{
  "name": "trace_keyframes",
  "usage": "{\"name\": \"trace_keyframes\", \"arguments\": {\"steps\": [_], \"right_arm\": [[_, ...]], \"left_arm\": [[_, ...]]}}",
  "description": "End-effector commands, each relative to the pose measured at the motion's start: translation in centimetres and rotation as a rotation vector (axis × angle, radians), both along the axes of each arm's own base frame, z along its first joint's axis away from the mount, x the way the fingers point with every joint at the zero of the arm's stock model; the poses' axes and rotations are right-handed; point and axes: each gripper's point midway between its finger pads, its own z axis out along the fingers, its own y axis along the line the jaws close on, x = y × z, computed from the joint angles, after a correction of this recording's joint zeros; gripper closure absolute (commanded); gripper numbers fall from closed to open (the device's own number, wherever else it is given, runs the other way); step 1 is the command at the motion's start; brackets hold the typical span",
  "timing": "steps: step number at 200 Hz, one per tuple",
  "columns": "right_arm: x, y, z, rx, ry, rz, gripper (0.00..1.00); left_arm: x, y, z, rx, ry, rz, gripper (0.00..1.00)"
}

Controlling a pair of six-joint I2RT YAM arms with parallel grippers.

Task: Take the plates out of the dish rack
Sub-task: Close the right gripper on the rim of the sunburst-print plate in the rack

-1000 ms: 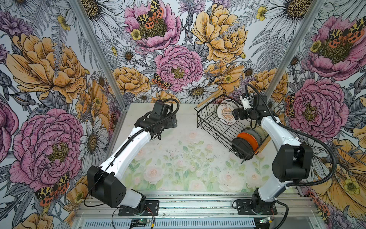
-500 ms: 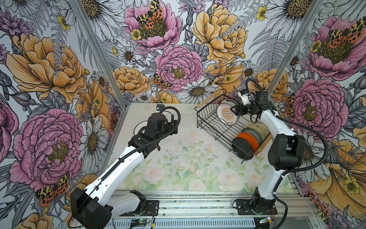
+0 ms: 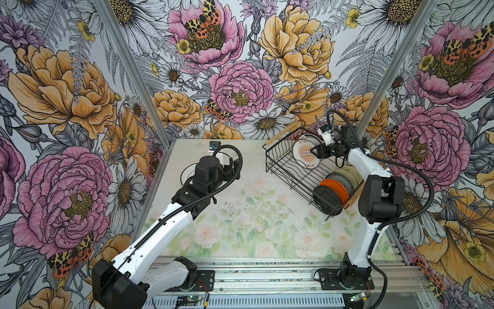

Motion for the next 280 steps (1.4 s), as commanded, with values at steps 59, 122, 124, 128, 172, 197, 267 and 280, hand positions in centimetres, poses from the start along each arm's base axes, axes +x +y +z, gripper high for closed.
{"name": "trace_keyframes", "arguments": {"steps": [59,122,124,128,172,197,267,280], "right_arm": [[1.5,-0.4,-2.1,-0.091,-0.012,0.036,0.46],[1.7,-0.6,-3.3,-0.152,-0.021,0.075,0.57],[1.7,-0.6,-3.5,-0.154,-0.018,0.077,0.57],[1.7,-0.6,-3.4,-0.155,-0.021,0.078,0.57],[1.9,-0.6,-3.6,-0.177,-0.035,0.103,0.62],[2.0,-0.7,-3.8,-0.188,-0.039,0.111,0.66],[1.8,-0.4,-4.0,-0.2,-0.05,0.146,0.75],[1.8,-0.4,-4.0,-0.204,-0.054,0.153,0.77]], "left_arm": [[-0.6,-0.4,1.0,-0.012,-0.082,-0.048,0.01],[-0.5,-0.2,0.8,-0.006,-0.088,-0.042,0.01],[-0.5,-0.2,0.8,-0.007,-0.088,-0.042,0.01],[-0.5,-0.1,0.8,-0.007,-0.088,-0.04,0.01],[-0.3,0.1,0.3,-0.003,-0.078,-0.029,0.01],[-0.3,0.4,0.1,-0.009,-0.077,-0.02,0.01],[0.0,1.0,-0.8,-0.02,-0.058,-0.006,0.01],[0.0,1.2,-1.0,-0.022,-0.054,0.001,0.01]]}}
